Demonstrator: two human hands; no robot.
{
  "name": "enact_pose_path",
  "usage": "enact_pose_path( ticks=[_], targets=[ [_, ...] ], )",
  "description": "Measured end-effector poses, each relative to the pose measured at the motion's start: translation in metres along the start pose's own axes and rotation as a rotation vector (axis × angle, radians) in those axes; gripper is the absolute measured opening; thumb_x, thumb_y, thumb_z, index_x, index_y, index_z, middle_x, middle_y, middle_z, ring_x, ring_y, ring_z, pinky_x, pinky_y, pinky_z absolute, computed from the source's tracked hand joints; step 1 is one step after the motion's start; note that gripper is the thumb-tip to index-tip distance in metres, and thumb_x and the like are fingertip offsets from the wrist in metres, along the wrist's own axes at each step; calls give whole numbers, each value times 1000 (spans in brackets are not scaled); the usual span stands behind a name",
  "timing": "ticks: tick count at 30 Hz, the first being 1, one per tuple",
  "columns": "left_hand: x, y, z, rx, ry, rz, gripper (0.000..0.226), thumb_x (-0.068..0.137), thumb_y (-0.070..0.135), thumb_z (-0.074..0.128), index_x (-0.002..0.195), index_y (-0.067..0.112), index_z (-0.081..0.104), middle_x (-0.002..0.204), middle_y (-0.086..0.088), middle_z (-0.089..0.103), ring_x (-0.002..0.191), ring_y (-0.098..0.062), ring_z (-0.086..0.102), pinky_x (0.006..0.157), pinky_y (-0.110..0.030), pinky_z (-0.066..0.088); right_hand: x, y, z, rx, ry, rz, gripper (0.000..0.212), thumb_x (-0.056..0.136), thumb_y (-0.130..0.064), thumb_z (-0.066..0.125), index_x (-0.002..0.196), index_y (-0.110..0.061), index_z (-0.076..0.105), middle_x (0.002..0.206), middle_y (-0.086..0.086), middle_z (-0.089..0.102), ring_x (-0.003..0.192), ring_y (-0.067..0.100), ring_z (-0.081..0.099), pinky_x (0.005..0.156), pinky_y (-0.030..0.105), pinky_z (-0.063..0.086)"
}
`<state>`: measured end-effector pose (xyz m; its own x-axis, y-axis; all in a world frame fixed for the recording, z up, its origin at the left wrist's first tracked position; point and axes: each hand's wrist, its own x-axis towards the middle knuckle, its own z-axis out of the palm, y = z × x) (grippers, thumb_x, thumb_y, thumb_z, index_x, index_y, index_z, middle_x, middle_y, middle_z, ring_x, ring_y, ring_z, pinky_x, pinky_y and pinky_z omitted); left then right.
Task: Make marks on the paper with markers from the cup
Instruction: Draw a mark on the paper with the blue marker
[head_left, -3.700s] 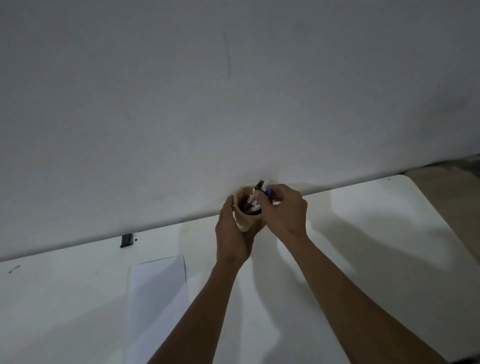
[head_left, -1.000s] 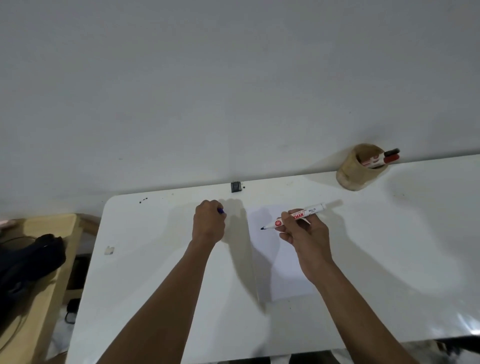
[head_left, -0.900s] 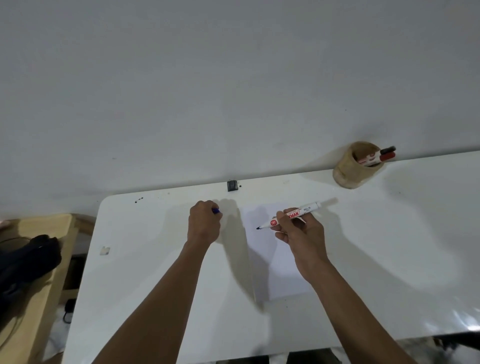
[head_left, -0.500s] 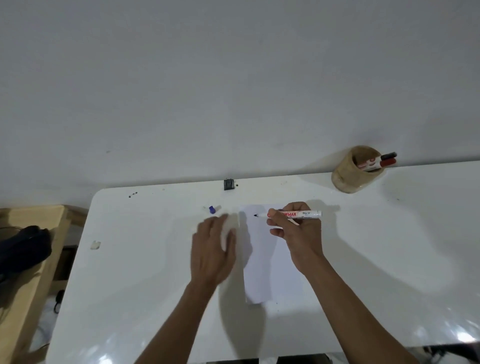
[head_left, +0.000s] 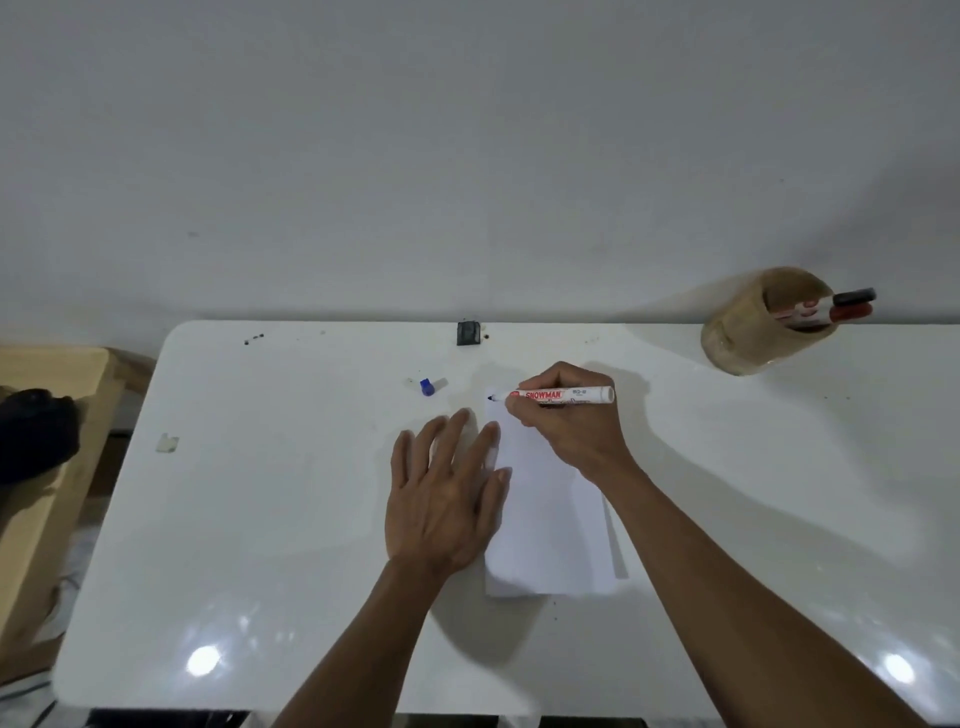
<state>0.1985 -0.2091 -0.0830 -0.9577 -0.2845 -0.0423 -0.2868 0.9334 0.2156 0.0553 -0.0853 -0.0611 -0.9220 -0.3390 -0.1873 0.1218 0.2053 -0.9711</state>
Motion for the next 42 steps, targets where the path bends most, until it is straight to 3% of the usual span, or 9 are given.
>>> enact_pose_path(
  ticks=[5,9,12,27,42],
  targets=[
    [0,-1,5,-25,116,12,49,96,53,46,139,32,54,150,-1,51,136,-29,46,116,-51,28,6,19,-1,-10,48,-30,15,74,-12,87,73,-5,73,77,14,78,72,39,74,63,54,60],
    [0,-2,8,-36,164,19,48,94,52,50,136,30,59,148,-2,54,135,-29,48,116,-51,30,8,22,1,13,79,-25,18,73,-14,87,67,-16,71,77,14,77,74,41,74,64,55,60],
    [1,-1,7,-35,172,20,48,94,53,50,135,30,60,147,-2,55,135,-28,48,116,-51,30,8,23,2,9,82,-19,16,73,-16,87,69,-13,72,78,12,78,74,39,75,64,57,60],
    [1,-2,12,-40,249,32,47,92,52,53,132,29,63,145,-3,57,132,-29,51,113,-52,33,11,23,4,-84,58,25,19,73,-24,89,76,-12,75,78,8,79,72,34,75,64,56,61],
    [1,-3,14,-51,278,43,46,92,52,53,131,29,64,143,-2,58,131,-29,52,112,-51,34,9,15,3,-106,45,47,19,70,-17,89,72,-8,72,73,9,78,70,37,74,63,52,61]
  ],
)
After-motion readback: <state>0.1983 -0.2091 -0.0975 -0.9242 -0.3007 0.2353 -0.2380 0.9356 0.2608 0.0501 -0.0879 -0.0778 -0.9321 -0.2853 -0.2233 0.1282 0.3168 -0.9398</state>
